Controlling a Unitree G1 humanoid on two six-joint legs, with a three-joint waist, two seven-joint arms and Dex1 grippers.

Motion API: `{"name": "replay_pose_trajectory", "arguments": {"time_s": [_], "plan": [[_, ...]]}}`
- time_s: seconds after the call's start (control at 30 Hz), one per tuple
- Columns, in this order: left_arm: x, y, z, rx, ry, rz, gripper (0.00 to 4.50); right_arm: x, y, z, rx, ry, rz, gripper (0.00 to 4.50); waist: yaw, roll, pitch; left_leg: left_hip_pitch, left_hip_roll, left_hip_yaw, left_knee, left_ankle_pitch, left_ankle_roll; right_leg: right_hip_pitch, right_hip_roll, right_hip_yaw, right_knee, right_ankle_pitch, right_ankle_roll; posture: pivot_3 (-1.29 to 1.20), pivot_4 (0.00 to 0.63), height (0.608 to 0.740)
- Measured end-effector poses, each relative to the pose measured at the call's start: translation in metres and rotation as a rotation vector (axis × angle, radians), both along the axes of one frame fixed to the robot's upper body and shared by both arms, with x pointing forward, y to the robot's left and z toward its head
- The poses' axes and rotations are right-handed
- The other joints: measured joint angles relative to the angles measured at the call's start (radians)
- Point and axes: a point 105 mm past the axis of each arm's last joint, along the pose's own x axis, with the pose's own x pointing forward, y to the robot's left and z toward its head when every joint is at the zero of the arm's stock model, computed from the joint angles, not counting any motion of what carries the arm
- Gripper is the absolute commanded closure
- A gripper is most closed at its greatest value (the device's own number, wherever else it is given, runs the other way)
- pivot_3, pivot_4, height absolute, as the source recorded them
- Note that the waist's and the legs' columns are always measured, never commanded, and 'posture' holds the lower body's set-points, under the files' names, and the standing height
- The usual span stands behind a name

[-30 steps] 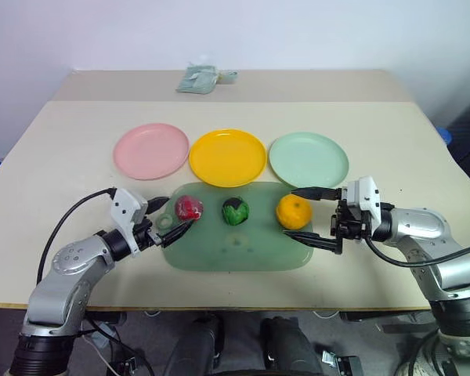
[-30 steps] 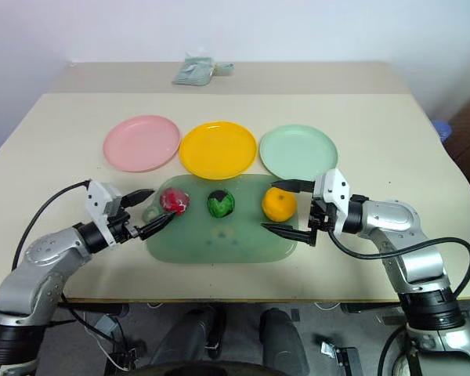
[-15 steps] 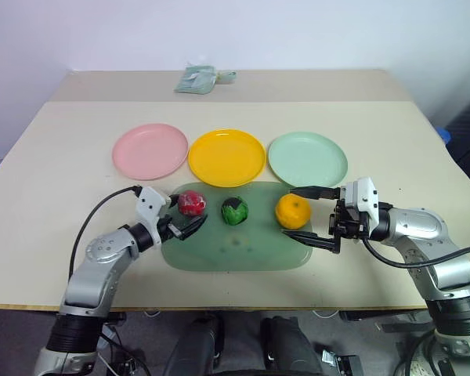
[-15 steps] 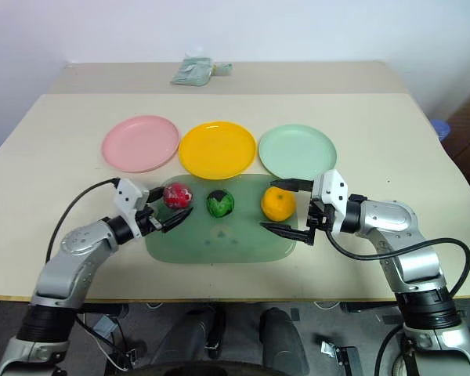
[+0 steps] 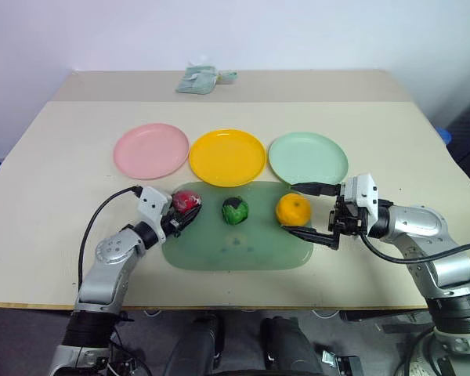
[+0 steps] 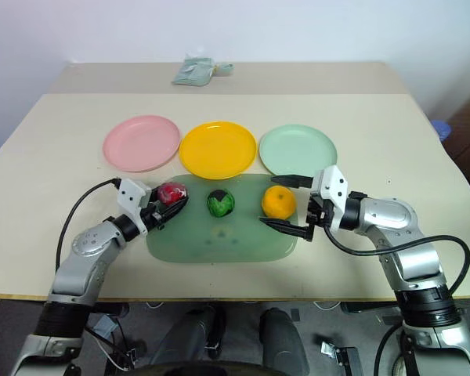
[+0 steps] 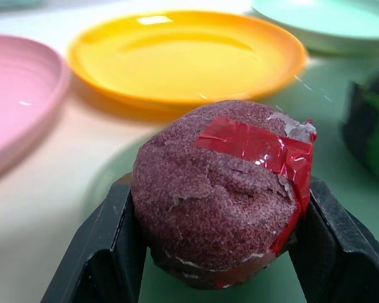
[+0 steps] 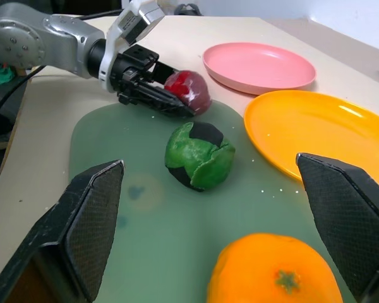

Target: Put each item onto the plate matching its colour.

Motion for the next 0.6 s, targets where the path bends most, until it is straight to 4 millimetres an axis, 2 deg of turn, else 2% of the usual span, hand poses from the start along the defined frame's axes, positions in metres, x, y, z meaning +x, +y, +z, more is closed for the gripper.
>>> {"name": "replay_pose_trajectory", "arguments": {"time_s": [0.1, 0.17, 0.23, 0.33, 0.47, 0.6], "plan": [[0.027, 0.023, 0.029, -0.084, -0.078, 0.187, 2.02, 0.002, 0.001, 0.003, 0.003, -0.010, -0.005, 0.00, 0.001, -0.001, 0.000, 0.000, 0.000, -0.002, 0.001, 0.001, -0.001, 0.001, 0.000, -0.003, 0.000, 0.002, 0.001, 0.00, 0.150, 0.740], [0.046, 0.047, 0.053, -0.117, -0.131, 0.339, 2.02, 0.004, 0.003, 0.005, 0.005, -0.021, -0.011, 0.00, -0.001, -0.001, 0.000, 0.000, 0.000, -0.002, 0.002, 0.002, -0.001, 0.001, 0.001, -0.003, 0.000, 0.003, 0.002, 0.00, 0.150, 0.740], [0.063, 0.069, 0.067, -0.123, -0.152, 0.475, 2.02, 0.006, 0.005, 0.009, 0.013, -0.033, -0.011, 0.00, -0.004, -0.001, 0.000, 0.000, 0.000, -0.002, 0.002, 0.003, -0.001, 0.001, 0.002, -0.003, 0.001, 0.004, 0.003, 0.00, 0.150, 0.740], [0.079, 0.085, 0.070, -0.135, -0.132, 0.603, 2.02, 0.010, 0.008, 0.013, 0.030, -0.052, -0.020, 0.00, -0.002, -0.001, 0.000, 0.000, 0.000, -0.002, 0.002, 0.003, -0.001, 0.001, 0.002, -0.004, 0.001, 0.004, 0.003, 0.00, 0.150, 0.740], [0.100, 0.076, 0.059, -0.151, -0.061, 0.651, 2.02, 0.018, 0.012, 0.015, 0.031, -0.069, -0.041, 0.00, 0.004, -0.002, 0.000, 0.000, -0.001, -0.003, 0.002, 0.003, -0.001, 0.001, 0.001, -0.006, 0.001, 0.005, 0.004, 0.00, 0.150, 0.740], [0.108, 0.053, 0.048, -0.186, -0.016, 0.591, 0.17, 0.020, 0.015, 0.014, 0.030, -0.065, -0.046, 0.00, -0.001, -0.002, 0.000, 0.000, -0.001, -0.003, 0.002, 0.003, 0.000, 0.001, 0.001, -0.006, 0.000, 0.005, 0.004, 0.00, 0.150, 0.740]]}}
